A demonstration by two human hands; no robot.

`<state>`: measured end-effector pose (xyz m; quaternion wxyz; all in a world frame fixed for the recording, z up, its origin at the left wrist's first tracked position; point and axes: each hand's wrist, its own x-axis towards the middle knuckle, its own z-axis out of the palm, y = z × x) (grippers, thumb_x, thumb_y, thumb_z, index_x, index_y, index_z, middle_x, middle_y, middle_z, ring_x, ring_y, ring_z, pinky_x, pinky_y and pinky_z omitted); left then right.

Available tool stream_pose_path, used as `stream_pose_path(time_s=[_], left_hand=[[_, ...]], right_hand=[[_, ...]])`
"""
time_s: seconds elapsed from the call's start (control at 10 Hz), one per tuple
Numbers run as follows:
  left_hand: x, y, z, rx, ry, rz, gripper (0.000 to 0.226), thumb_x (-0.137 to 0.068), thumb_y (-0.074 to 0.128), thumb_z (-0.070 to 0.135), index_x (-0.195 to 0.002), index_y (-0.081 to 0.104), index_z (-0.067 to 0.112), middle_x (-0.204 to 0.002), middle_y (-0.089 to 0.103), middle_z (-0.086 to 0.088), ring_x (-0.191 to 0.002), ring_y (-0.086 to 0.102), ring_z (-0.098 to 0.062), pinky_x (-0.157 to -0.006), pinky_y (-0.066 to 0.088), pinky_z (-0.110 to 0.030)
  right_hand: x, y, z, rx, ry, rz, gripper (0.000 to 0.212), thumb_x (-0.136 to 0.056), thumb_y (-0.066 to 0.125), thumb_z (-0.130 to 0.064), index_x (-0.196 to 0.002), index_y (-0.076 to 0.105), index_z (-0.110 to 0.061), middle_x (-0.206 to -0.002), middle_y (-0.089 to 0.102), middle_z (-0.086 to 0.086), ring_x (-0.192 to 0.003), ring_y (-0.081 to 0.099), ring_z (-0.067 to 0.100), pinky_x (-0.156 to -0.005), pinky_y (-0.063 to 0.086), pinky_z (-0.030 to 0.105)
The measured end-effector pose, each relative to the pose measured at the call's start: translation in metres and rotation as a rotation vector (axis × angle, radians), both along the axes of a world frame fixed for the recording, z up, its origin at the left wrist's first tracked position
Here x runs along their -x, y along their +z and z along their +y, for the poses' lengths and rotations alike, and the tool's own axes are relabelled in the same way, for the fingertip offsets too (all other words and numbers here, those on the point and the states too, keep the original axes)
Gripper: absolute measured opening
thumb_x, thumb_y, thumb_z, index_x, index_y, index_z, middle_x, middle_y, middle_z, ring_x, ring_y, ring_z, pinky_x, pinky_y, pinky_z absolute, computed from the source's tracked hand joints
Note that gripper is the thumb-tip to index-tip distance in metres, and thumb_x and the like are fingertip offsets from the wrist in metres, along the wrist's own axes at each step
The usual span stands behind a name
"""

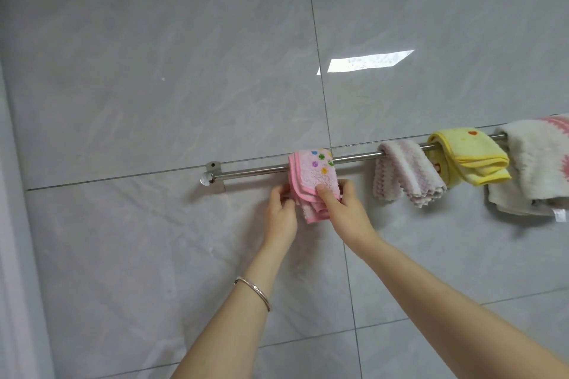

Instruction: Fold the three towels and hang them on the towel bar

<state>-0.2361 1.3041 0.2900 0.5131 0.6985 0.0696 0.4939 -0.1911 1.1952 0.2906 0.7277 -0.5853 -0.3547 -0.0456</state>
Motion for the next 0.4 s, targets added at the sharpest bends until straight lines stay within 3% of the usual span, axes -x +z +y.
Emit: stream_pose_path(time_s=[0.1,0.2,0.4], left_hand=[[0.005,0.005,-0.007,0.091,0.047,-0.042,0.032,-0.094,0.039,0.003,-0.125,0.049,0.004,-0.119,0.053,-0.005,-0.108,0.048,-0.014,-0.09,0.036,-0.018],[0.005,0.009,-0.014,0.133,0.115,-0.071,0.031,-0.095,0.043,0.009,-0.125,0.049,0.005,-0.127,0.052,-0.012,-0.118,0.048,-0.022,-0.095,0.034,-0.024],[0.023,0.009,-0.04,0.169,0.271,-0.146,0.027,-0.09,0.048,0.007,-0.117,0.053,0.004,-0.123,0.054,-0.017,-0.118,0.048,-0.027,-0.09,0.034,-0.021]], right_hand=[[0.003,0.0,-0.008,-0.018,-0.038,-0.014,0.034,-0.089,0.058,-0.034,-0.109,0.044,-0.011,-0.103,0.064,0.005,-0.078,0.066,0.008,-0.063,0.051,0.015],[0.004,0.0,-0.017,-0.018,-0.141,-0.063,0.044,-0.086,0.06,-0.038,-0.118,0.043,-0.012,-0.113,0.057,0.0,-0.09,0.059,0.011,-0.081,0.048,0.029],[0.015,0.001,-0.045,-0.086,-0.302,-0.142,0.032,-0.088,0.056,-0.029,-0.112,0.047,-0.011,-0.11,0.046,-0.003,-0.097,0.051,0.017,-0.086,0.042,0.031]])
